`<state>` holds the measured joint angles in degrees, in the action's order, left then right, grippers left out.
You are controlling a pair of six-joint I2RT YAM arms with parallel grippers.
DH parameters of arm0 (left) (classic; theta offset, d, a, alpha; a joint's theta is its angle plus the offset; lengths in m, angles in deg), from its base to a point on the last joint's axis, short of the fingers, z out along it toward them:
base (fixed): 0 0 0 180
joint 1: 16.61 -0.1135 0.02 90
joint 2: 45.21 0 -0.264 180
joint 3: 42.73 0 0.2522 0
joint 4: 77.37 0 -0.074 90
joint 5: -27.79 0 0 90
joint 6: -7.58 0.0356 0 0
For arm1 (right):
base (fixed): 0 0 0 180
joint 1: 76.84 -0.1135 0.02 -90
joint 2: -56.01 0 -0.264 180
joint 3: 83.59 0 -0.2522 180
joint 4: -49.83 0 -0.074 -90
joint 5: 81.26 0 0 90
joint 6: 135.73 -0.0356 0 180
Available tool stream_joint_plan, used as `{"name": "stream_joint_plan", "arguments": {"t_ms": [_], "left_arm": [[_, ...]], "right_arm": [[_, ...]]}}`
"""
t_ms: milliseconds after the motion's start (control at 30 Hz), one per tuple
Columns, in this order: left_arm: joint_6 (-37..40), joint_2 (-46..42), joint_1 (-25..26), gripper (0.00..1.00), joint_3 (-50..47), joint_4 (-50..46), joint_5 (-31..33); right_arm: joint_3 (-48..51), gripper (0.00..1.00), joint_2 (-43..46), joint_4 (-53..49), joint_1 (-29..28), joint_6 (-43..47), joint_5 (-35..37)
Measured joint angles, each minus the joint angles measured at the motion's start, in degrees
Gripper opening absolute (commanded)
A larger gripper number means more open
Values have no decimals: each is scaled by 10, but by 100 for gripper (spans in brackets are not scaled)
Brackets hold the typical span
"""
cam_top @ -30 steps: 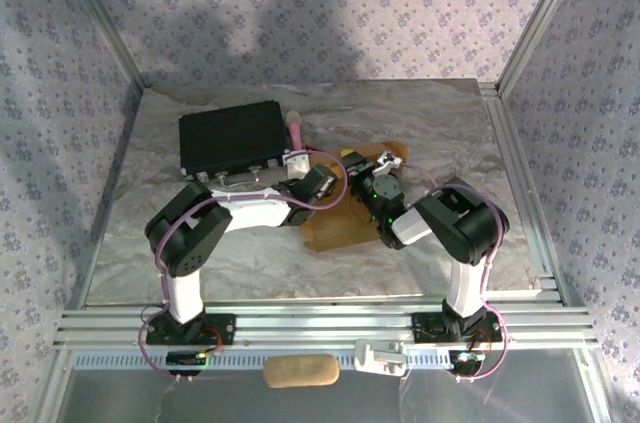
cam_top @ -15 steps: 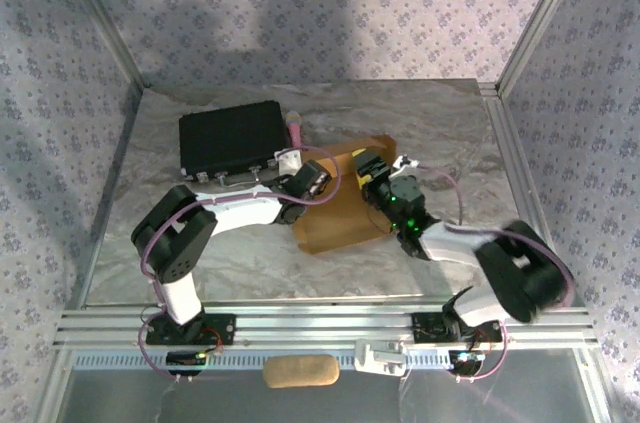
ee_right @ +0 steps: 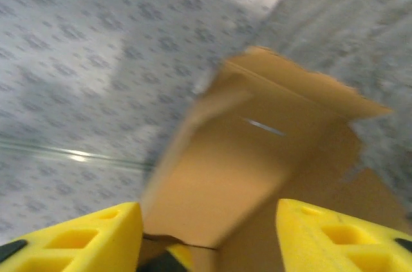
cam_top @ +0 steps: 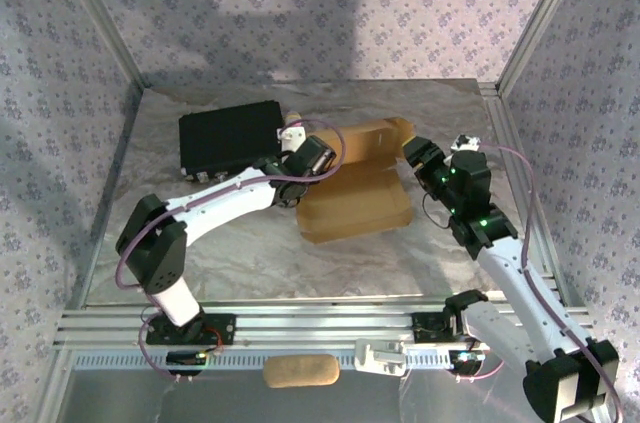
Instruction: Fold the paper box
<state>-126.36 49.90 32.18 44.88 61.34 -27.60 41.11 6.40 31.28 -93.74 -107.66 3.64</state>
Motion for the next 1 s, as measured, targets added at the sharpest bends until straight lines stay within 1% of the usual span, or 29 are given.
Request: {"name": "stream_joint_plan", "arguments": {"t_ms": [67,167,367,800,1000], "left_arm": [[4,-18,4,0,1,-14,-5],[13,-42,9,0,2,-29,-9],[25,-69,19,0,2,-43,-12],[39,-71,27,0,2,-45,-25],[41,-71,27,0,2,-45,-32]], "right_arm": [[0,48,-6,-25,8,15,-21],[10,49,-17,-33,19,35,-49],[32,50,-43,-33,26,69,-74],[36,50,-111,-3,27,128,-78],[33,42,-123,8,28,144,-78]]}}
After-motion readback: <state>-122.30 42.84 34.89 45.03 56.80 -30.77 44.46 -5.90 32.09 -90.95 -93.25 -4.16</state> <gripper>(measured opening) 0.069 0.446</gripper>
